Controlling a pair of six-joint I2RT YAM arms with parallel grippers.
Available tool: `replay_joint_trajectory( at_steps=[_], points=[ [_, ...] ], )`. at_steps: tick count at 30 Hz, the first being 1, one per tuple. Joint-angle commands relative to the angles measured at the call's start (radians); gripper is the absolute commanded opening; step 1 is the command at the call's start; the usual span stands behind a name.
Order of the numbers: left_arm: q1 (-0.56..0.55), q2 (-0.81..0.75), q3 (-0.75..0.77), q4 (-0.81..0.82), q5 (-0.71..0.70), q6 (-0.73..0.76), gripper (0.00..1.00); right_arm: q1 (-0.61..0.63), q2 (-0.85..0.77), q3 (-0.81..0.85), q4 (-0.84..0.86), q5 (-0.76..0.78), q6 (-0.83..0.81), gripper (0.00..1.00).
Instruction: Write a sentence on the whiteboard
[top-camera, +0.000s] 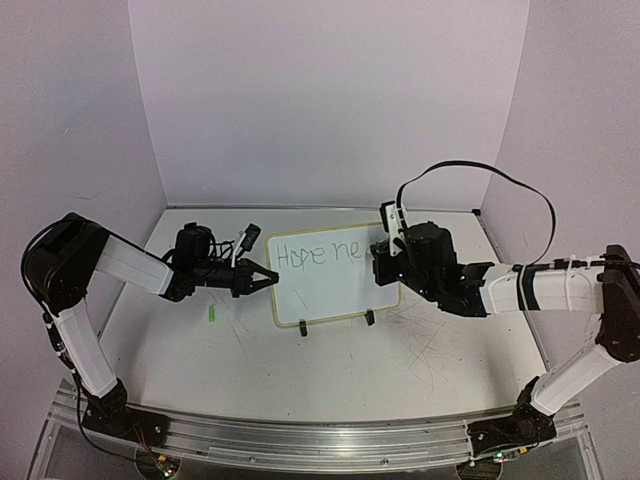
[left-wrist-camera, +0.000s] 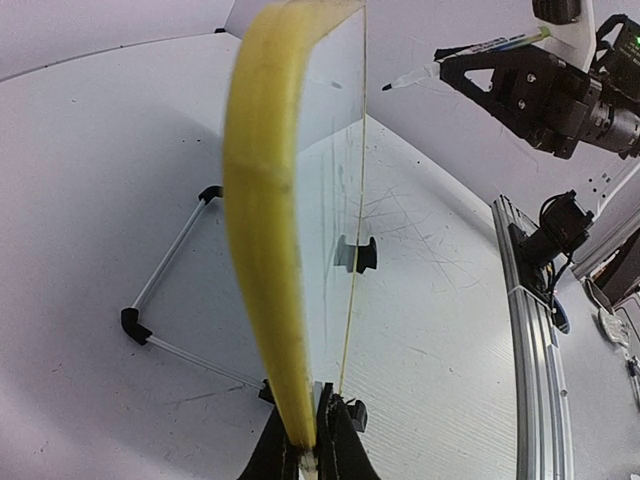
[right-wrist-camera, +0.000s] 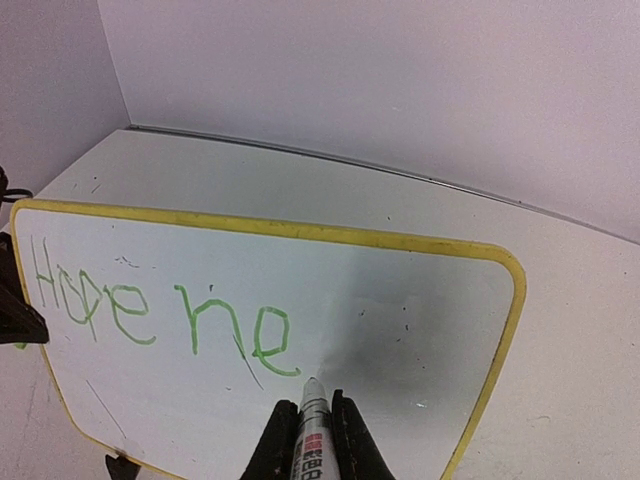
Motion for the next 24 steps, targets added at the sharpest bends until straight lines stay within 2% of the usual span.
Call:
replay_joint_trajectory(
  at_steps=[1, 24],
  points=[
    [0.006, 0.002, 0.010, -0.057, -0.184, 0.076, 0.00, 0.006, 0.004, 0.053, -0.003, 0.014, -0.017, 0.00],
    [-0.001, 0.013, 0.023, -0.068, -0.189, 0.088, 0.00, -0.004, 0.053, 0.096, 0.067, 0.059, -0.038, 0.00]
  ],
)
